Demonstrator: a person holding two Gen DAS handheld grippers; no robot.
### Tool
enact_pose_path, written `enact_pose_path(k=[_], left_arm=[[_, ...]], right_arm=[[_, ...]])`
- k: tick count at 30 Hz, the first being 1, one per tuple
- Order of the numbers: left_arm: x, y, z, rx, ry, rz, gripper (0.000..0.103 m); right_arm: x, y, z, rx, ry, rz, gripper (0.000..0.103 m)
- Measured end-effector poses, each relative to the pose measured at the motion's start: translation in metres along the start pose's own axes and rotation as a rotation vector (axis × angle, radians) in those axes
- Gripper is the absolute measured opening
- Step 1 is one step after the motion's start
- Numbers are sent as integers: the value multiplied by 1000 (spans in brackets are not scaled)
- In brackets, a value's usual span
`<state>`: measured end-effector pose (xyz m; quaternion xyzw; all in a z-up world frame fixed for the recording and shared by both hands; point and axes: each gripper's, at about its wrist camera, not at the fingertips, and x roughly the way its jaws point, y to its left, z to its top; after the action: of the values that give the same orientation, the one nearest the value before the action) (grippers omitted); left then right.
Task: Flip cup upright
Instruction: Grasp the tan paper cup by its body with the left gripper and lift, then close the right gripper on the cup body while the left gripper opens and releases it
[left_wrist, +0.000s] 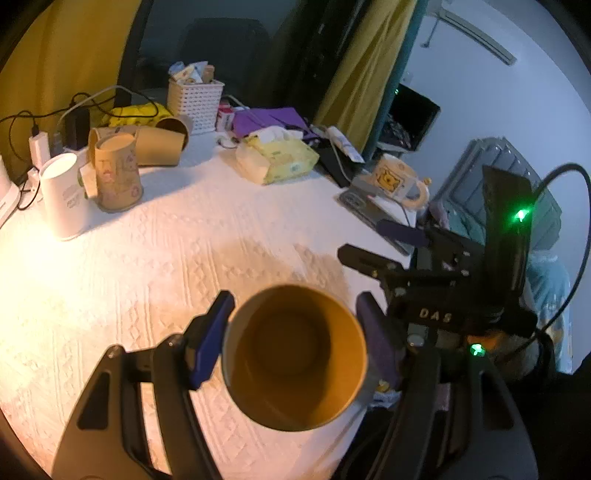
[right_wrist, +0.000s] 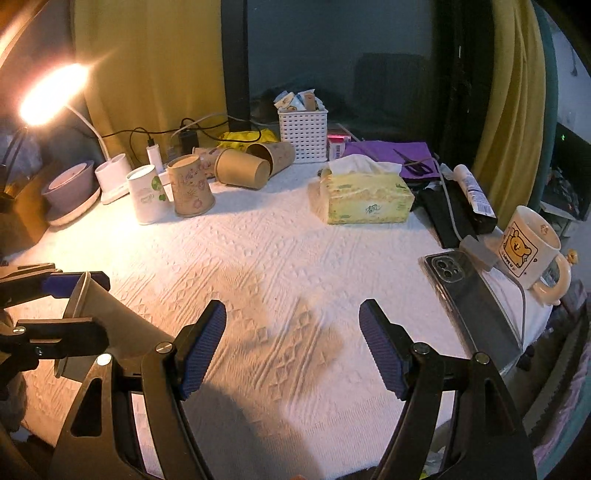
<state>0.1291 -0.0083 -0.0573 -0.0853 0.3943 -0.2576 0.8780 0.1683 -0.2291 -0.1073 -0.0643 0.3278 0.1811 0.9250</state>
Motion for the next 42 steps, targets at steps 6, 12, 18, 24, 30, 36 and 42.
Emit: enact_pose_path(k=[6, 12, 18, 24, 30, 36, 42], left_arm=[[0, 11, -1, 1, 22, 3, 69], [6, 40, -2, -36, 55, -24, 69], [2, 64, -9, -35, 72, -52, 72], [-1, 88, -21, -31, 93, 21, 73], [2, 101, -30, -19, 118, 35, 79], [-11, 102, -30, -9, 87, 76, 88], [-33, 99, -37, -34, 39, 128, 92]], right_arm=[[0, 5, -3, -29, 8, 41, 78], [0, 20, -4, -82, 15, 77, 78], [6, 31, -4, -105, 34, 86, 78], [13, 47, -1, -138, 52, 96, 78], [21, 68, 1, -189, 77, 120, 78], [23, 86, 7, -251, 81, 161, 78], [24, 102, 19, -385, 71, 240, 78]])
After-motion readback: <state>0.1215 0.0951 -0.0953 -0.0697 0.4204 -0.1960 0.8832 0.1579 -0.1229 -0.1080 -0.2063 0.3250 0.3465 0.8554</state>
